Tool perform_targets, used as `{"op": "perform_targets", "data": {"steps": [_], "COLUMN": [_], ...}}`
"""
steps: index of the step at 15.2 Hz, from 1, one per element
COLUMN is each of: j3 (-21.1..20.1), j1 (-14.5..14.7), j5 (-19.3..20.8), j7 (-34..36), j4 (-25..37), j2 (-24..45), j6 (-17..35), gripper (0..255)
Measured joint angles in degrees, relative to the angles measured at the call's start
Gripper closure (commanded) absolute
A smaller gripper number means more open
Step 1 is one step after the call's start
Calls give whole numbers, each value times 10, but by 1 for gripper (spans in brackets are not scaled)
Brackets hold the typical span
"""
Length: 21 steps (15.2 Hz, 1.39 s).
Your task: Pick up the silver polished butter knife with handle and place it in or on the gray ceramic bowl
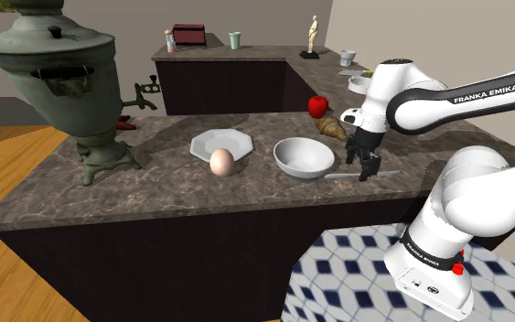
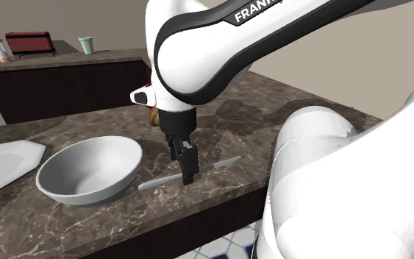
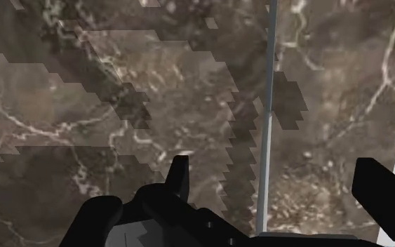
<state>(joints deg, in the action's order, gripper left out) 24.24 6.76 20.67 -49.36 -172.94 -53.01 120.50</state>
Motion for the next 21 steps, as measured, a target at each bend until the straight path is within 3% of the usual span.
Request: {"op": "perform_targets", "data": {"steps": [10, 21], "j3": [0, -29], "j1": [0, 13], "j5": [0, -31], "j7": [0, 1], "j4": [0, 57], "j2": [0, -44], "j6": [0, -100], "gripper": [255, 255]}}
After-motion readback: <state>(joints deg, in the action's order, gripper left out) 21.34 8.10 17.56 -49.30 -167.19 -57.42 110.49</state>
